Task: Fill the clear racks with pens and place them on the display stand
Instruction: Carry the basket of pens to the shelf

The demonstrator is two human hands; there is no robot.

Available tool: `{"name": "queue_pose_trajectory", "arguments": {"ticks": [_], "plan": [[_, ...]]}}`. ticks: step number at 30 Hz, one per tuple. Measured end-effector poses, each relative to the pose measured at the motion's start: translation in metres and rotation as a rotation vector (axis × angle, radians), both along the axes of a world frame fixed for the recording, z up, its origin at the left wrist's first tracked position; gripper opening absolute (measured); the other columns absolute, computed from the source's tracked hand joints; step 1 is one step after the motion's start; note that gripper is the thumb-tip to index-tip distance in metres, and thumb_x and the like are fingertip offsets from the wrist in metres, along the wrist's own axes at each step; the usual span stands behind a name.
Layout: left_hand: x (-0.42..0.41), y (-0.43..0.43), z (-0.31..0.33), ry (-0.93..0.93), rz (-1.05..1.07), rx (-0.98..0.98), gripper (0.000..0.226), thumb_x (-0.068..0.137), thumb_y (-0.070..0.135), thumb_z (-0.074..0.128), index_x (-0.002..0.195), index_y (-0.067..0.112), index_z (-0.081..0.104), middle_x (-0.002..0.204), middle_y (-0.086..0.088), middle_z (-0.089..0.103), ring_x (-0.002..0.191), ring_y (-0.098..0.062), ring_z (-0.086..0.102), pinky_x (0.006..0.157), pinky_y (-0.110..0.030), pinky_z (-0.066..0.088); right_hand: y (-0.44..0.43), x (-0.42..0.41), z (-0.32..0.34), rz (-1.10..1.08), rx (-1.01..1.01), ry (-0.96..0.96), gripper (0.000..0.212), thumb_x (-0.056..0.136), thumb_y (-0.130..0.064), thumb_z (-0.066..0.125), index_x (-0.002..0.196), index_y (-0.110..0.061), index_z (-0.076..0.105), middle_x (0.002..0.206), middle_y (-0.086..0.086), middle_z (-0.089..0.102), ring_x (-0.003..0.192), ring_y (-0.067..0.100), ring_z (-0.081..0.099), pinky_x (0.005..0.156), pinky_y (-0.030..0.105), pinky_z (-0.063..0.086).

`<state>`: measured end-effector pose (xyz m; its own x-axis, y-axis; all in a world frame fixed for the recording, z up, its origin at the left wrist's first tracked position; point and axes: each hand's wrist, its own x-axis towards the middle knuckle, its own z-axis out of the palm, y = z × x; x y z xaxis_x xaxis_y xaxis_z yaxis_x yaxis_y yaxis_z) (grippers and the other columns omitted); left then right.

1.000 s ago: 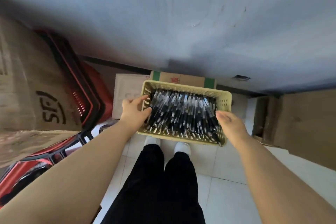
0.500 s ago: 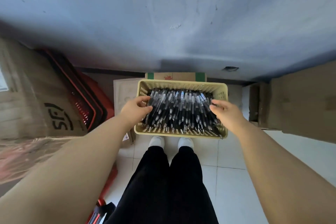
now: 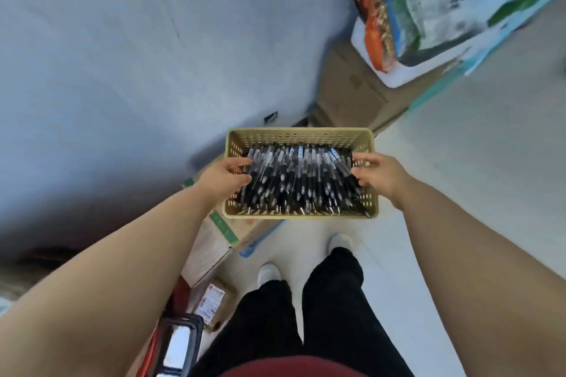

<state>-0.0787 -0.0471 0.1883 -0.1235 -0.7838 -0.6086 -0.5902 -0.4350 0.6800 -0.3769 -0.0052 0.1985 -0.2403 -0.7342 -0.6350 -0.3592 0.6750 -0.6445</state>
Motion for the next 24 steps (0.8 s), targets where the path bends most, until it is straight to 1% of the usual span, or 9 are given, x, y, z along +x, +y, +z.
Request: {"name": "queue_pose_trajectory", "arguments": {"ticks": [1, 3, 6, 8, 10, 13, 17, 21, 24], "plan": [[-0.019, 0.0, 0.009, 0.013, -0.045, -0.012, 0.041, 0.088, 0.014, 0.062, 0.126, 0.027, 0.057, 0.1, -0.003, 0.056, 0.081, -0.017, 0.058, 0.075, -0.026, 0.049, 0.017, -0.016, 0.008, -0.056, -0.002, -0.001, 0.038, 0.086, -0.015, 0.065, 0.123, -0.024, 0.059, 0.111, 0.013, 0.06, 0.074, 0.015, 0.061, 0.074, 0.032, 0.052], [-0.058, 0.001, 0.024, 0.018, -0.128, -0.041, 0.039, 0.087, 0.013, 0.062, 0.124, 0.027, 0.059, 0.095, -0.003, 0.055, 0.08, -0.019, 0.058, 0.083, -0.031, 0.05, 0.05, -0.045, 0.022, -0.175, -0.004, -0.004, 0.039, 0.085, -0.015, 0.065, 0.123, -0.024, 0.059, 0.105, 0.009, 0.059, 0.076, 0.017, 0.06, 0.082, 0.04, 0.053], [-0.128, 0.013, 0.042, 0.028, -0.29, -0.096, 0.04, 0.088, 0.015, 0.062, 0.124, 0.029, 0.059, 0.091, 0.0, 0.056, 0.076, -0.014, 0.056, 0.077, -0.022, 0.044, 0.109, -0.095, 0.041, -0.36, -0.033, -0.008, 0.041, 0.085, -0.016, 0.065, 0.125, -0.024, 0.057, 0.105, 0.008, 0.059, 0.081, 0.018, 0.06, 0.091, 0.047, 0.05], [-0.175, 0.026, 0.051, 0.047, -0.386, -0.118, 0.039, 0.088, 0.015, 0.061, 0.124, 0.03, 0.058, 0.09, 0.0, 0.055, 0.073, -0.011, 0.054, 0.066, -0.016, 0.041, 0.149, -0.126, 0.052, -0.448, -0.05, 0.001, 0.043, 0.086, -0.017, 0.065, 0.127, -0.025, 0.055, 0.111, 0.009, 0.059, 0.082, 0.017, 0.06, 0.09, 0.044, 0.051], [-0.23, 0.046, 0.06, 0.071, -0.469, -0.143, 0.037, 0.088, 0.014, 0.062, 0.122, 0.028, 0.059, 0.086, 0.001, 0.053, 0.07, -0.009, 0.052, 0.06, -0.012, 0.037, 0.196, -0.16, 0.064, -0.542, -0.062, 0.007, 0.045, 0.087, -0.018, 0.064, 0.13, -0.024, 0.053, 0.11, 0.007, 0.058, 0.077, 0.013, 0.058, 0.076, 0.034, 0.05], [-0.308, 0.084, 0.069, 0.099, -0.56, -0.154, 0.037, 0.086, 0.014, 0.064, 0.119, 0.029, 0.061, 0.085, 0.004, 0.056, 0.069, -0.006, 0.053, 0.061, -0.011, 0.038, 0.266, -0.206, 0.078, -0.657, -0.062, 0.015, 0.047, 0.088, -0.019, 0.063, 0.133, -0.023, 0.05, 0.11, 0.008, 0.058, 0.073, 0.011, 0.056, 0.058, 0.022, 0.038], [-0.406, 0.15, 0.072, 0.134, -0.679, -0.146, 0.041, 0.084, 0.01, 0.066, 0.12, 0.029, 0.062, 0.089, 0.002, 0.062, 0.067, -0.007, 0.055, 0.053, -0.006, 0.039, 0.363, -0.265, 0.096, -0.76, -0.053, 0.038, 0.049, 0.088, -0.02, 0.062, 0.135, -0.023, 0.047, 0.12, 0.01, 0.059, 0.075, 0.012, 0.057, 0.055, 0.021, 0.035], [-0.486, 0.217, 0.075, 0.172, -0.76, -0.134, 0.045, 0.081, 0.007, 0.067, 0.117, 0.034, 0.062, 0.087, 0.008, 0.062, 0.07, -0.004, 0.058, 0.047, -0.007, 0.039, 0.447, -0.311, 0.107, -0.857, -0.063, 0.079, 0.048, 0.088, -0.024, 0.062, 0.134, -0.026, 0.047, 0.106, 0.003, 0.061, 0.075, 0.009, 0.057, 0.06, 0.024, 0.038], [-0.536, 0.261, 0.078, 0.201, -0.835, -0.159, 0.045, 0.079, 0.005, 0.067, 0.114, 0.034, 0.064, 0.084, 0.008, 0.062, 0.066, -0.004, 0.056, 0.049, -0.008, 0.04, 0.502, -0.336, 0.109, -0.939, -0.062, 0.078, 0.05, 0.089, -0.022, 0.062, 0.135, -0.026, 0.046, 0.122, 0.008, 0.059, 0.076, 0.009, 0.056, 0.068, 0.025, 0.04]]}}
